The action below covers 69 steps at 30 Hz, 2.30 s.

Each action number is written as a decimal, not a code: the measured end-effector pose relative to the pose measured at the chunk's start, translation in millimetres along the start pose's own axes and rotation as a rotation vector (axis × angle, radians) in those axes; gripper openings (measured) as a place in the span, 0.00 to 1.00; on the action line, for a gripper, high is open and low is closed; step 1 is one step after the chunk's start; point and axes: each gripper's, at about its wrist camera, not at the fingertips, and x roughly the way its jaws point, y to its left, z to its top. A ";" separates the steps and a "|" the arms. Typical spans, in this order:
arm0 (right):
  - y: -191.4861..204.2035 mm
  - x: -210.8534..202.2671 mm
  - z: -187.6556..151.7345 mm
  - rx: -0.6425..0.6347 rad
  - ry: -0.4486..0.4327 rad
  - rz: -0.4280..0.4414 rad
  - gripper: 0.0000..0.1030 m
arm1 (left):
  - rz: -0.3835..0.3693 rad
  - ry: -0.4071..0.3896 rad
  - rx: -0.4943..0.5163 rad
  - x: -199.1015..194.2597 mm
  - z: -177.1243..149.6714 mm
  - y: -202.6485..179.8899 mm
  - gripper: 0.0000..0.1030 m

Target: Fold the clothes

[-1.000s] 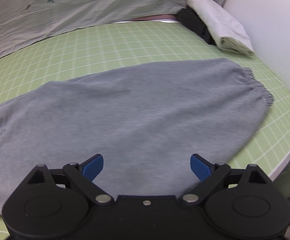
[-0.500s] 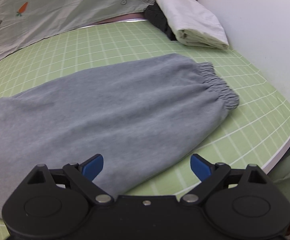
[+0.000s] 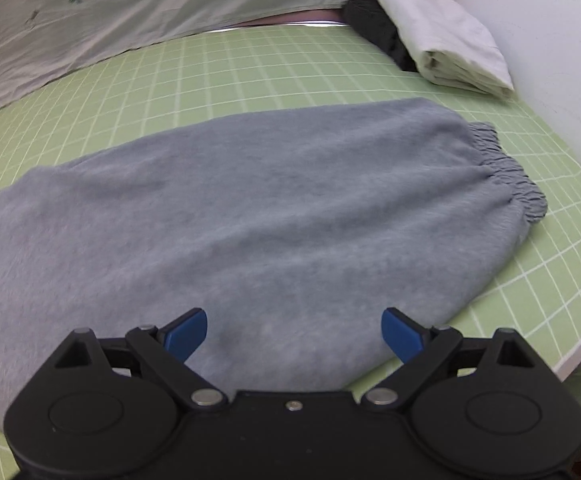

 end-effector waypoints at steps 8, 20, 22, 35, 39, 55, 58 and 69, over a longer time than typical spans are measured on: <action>11.4 -17.1 -24.8 0.002 0.030 -0.064 0.92 | -0.080 0.058 0.078 27.2 4.0 -2.7 0.50; 5.6 -28.7 -41.3 0.045 0.036 -0.097 0.92 | -0.281 0.139 0.355 4.5 -38.1 -45.4 0.04; 5.9 -27.6 -39.8 0.042 0.035 -0.087 0.92 | -0.289 0.172 0.390 5.1 -47.1 -51.6 0.04; 2.2 -24.0 -37.0 -0.023 0.039 -0.047 0.92 | -0.136 -0.016 0.118 -9.6 -12.0 -8.5 0.41; 1.3 -24.9 -37.7 -0.036 0.041 -0.043 0.92 | -0.092 0.053 0.075 15.0 -9.4 -0.4 0.53; -14.7 -24.3 -41.1 0.025 0.054 -0.070 0.93 | -0.144 0.109 0.196 8.1 -44.9 -24.9 0.07; -10.5 -23.5 -40.5 0.021 0.052 -0.064 0.93 | -0.189 0.154 0.265 2.7 -58.8 -36.7 0.07; -8.5 -18.1 -32.9 0.013 0.036 -0.036 0.93 | -0.176 0.092 0.304 -9.8 -47.8 -46.4 0.79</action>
